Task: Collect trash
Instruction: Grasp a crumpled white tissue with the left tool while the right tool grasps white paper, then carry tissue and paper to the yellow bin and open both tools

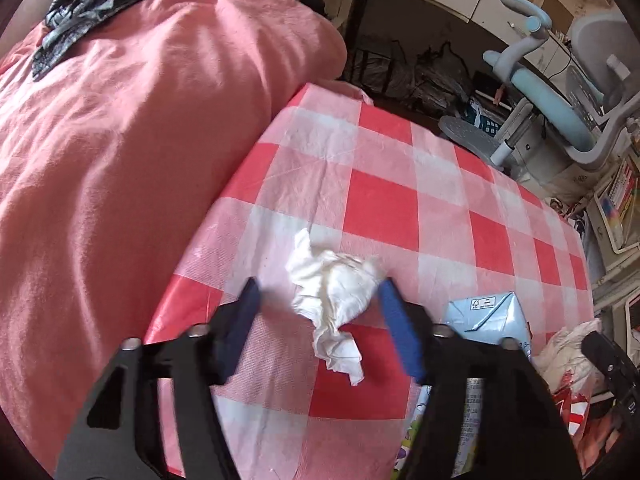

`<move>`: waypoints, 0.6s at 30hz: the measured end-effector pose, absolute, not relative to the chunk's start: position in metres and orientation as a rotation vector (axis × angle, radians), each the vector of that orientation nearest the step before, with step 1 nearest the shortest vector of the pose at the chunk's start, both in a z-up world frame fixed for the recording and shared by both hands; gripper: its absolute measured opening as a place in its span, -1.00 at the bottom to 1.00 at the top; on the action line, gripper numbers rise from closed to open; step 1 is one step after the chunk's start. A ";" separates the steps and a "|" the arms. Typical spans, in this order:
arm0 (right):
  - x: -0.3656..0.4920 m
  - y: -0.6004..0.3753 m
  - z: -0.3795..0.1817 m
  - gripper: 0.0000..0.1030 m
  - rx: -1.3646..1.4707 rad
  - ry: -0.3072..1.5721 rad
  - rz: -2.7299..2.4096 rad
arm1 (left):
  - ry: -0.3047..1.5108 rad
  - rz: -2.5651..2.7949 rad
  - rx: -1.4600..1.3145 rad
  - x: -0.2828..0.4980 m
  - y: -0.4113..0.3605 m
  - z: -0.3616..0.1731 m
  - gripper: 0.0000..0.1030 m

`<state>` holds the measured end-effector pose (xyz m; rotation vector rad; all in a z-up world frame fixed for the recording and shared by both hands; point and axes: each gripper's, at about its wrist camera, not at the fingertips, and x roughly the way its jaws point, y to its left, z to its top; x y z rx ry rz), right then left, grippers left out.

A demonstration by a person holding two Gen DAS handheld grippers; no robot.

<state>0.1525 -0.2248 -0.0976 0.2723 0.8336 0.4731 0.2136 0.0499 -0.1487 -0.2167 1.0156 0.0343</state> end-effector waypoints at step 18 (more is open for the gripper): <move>0.093 -0.259 -0.019 -0.78 0.256 0.545 0.381 | 0.813 -0.226 -0.236 0.142 0.013 -0.054 -0.65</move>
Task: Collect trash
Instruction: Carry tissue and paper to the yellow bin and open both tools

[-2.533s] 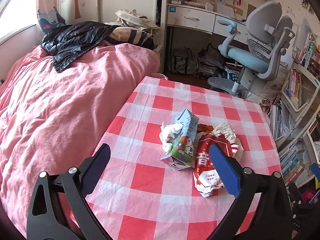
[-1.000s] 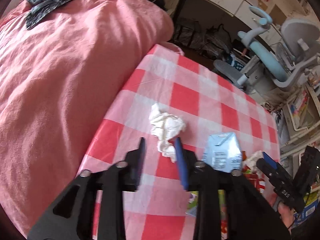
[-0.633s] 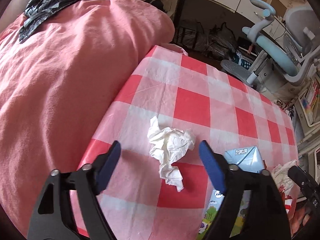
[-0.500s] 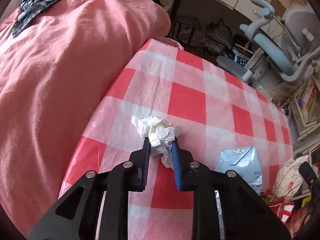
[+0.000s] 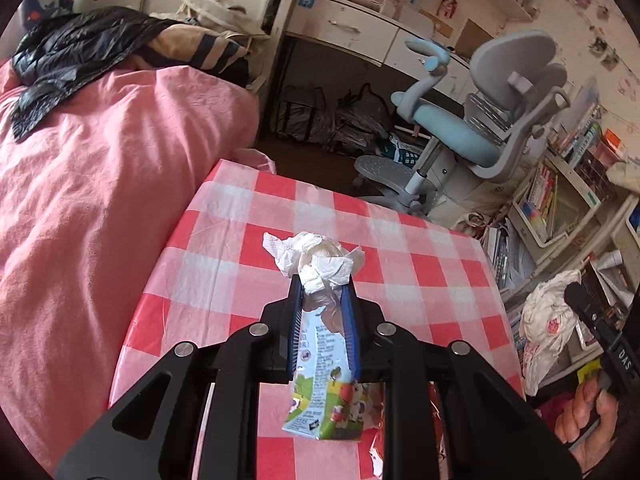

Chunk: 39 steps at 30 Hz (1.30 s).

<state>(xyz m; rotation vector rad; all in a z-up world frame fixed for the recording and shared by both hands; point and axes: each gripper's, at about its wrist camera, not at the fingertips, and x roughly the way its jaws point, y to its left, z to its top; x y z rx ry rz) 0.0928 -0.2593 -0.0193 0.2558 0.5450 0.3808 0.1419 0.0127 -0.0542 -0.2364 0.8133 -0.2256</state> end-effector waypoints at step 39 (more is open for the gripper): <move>0.055 -0.269 -0.013 -0.77 0.282 0.521 0.414 | 0.746 -0.451 0.102 0.066 -0.083 -0.043 -0.65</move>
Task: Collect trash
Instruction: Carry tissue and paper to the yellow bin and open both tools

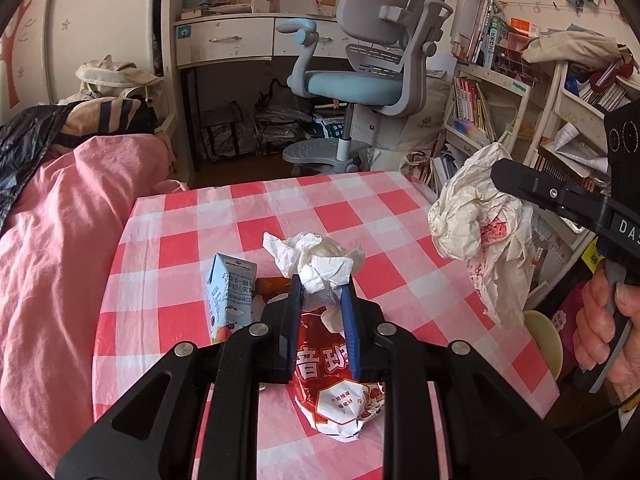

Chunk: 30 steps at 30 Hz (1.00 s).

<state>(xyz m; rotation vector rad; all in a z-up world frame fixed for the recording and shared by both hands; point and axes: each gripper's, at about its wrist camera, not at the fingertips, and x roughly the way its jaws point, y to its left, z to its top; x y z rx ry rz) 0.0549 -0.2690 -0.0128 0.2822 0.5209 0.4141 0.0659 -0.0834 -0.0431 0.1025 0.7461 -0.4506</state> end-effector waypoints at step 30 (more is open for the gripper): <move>-0.123 -0.439 -0.028 -0.74 0.266 0.509 -0.006 | 0.786 -0.818 0.243 -0.012 -0.274 -0.074 -0.65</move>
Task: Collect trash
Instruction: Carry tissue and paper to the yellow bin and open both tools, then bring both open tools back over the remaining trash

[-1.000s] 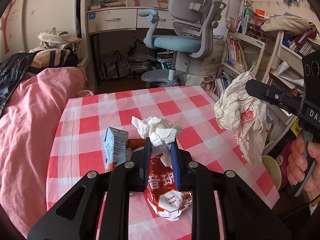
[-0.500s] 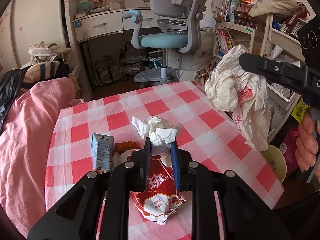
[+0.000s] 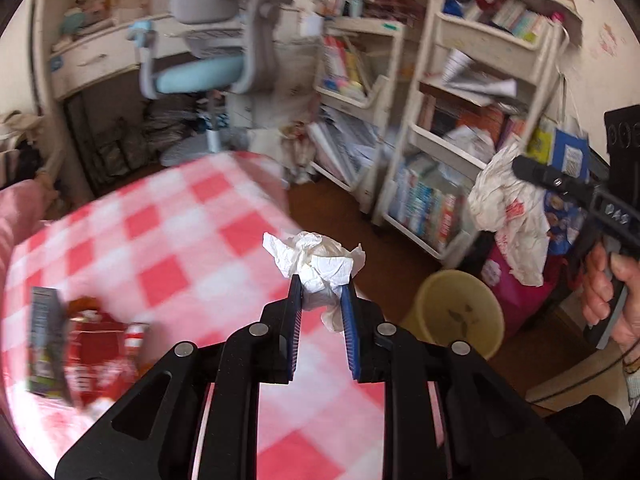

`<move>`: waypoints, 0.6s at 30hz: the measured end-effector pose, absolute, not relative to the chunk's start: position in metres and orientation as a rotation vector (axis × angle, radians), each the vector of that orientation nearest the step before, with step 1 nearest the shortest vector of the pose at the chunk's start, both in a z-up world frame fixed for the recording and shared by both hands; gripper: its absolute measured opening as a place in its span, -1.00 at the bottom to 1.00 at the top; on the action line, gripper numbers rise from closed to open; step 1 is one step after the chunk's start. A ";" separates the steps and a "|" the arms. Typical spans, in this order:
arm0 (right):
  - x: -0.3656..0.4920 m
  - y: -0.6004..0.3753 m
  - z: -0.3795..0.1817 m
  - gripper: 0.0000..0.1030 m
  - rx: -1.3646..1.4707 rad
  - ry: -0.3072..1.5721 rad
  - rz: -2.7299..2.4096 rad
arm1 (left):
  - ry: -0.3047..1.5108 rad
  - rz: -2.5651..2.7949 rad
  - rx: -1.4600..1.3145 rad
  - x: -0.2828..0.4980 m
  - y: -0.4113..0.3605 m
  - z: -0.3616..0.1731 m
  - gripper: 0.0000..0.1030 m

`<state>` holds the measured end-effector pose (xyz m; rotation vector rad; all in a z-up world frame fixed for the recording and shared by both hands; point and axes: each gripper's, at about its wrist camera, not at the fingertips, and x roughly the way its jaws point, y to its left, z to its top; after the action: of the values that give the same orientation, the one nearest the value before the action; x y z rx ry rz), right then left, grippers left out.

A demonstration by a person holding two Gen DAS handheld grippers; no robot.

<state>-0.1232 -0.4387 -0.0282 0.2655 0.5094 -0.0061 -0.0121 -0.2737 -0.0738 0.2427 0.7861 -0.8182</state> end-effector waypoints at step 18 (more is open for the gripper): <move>-0.202 -0.563 -0.174 -0.09 0.551 0.675 -0.370 | 1.035 -1.032 0.439 -0.089 -0.518 -0.185 0.22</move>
<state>-0.2019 -0.5632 -0.1744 0.5512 0.6746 -0.3704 -0.0890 -0.5181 -0.1849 0.4395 1.0353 -1.0320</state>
